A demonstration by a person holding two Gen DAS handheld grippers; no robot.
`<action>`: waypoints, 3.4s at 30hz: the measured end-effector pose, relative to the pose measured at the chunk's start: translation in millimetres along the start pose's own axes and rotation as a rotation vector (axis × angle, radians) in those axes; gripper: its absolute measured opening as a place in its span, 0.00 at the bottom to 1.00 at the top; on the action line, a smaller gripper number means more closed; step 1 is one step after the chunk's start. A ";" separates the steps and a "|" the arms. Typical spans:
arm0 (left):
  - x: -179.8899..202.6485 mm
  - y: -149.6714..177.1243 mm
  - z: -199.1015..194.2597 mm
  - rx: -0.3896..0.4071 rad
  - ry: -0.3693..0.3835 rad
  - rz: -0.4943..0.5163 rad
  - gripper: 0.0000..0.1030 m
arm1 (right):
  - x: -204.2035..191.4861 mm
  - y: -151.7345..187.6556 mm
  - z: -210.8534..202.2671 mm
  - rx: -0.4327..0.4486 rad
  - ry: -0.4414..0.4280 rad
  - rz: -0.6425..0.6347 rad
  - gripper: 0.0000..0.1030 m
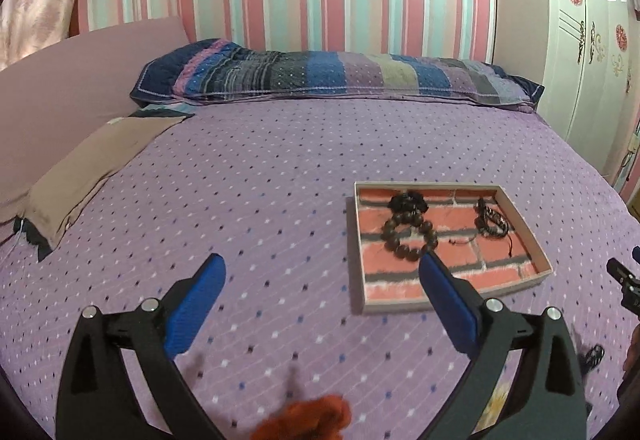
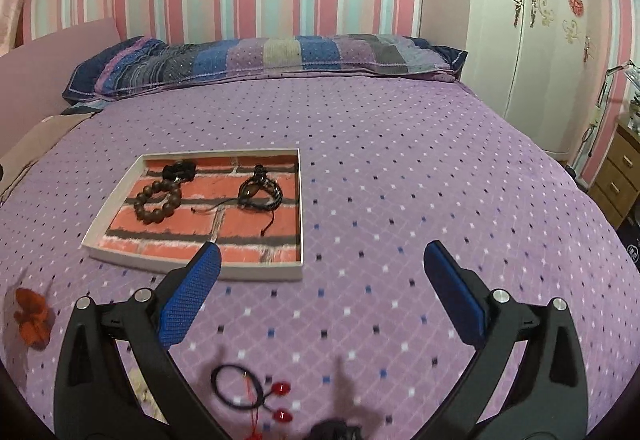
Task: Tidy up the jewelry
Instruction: 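Move the left gripper toward the orange scrunchie while the right approaches the black claw clip, then grasp the orange scrunchie with the left gripper while the right grasps the black claw clip, then carry the orange scrunchie and black claw clip in both grippers over the tray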
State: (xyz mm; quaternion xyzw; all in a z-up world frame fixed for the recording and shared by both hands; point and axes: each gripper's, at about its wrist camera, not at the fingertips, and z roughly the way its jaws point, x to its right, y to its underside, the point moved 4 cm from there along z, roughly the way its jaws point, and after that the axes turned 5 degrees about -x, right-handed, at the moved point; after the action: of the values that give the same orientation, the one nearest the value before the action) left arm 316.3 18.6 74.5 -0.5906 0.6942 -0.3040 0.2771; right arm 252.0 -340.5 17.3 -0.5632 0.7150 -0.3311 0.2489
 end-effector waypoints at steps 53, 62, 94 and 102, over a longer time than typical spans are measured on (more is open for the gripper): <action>-32.8 171.4 49.0 -0.175 0.029 -0.117 0.92 | 31.6 146.4 -1.1 -0.042 0.062 -0.004 0.86; -35.8 174.5 57.4 -0.191 0.059 -0.126 0.92 | 26.4 147.0 3.7 -0.046 0.053 -0.018 0.81; -20.1 165.9 50.7 -0.162 0.105 -0.061 0.26 | 14.8 140.4 -2.7 -0.014 0.001 -0.026 0.42; -19.2 160.6 41.4 -0.132 0.093 -0.051 0.21 | 18.7 136.5 -4.4 -0.008 -0.001 -0.012 0.38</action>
State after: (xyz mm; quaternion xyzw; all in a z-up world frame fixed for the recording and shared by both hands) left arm 245.3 52.6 -72.8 -0.6104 0.7095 -0.2916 0.1973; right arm 156.8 -337.8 -82.4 -0.5687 0.7129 -0.3293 0.2450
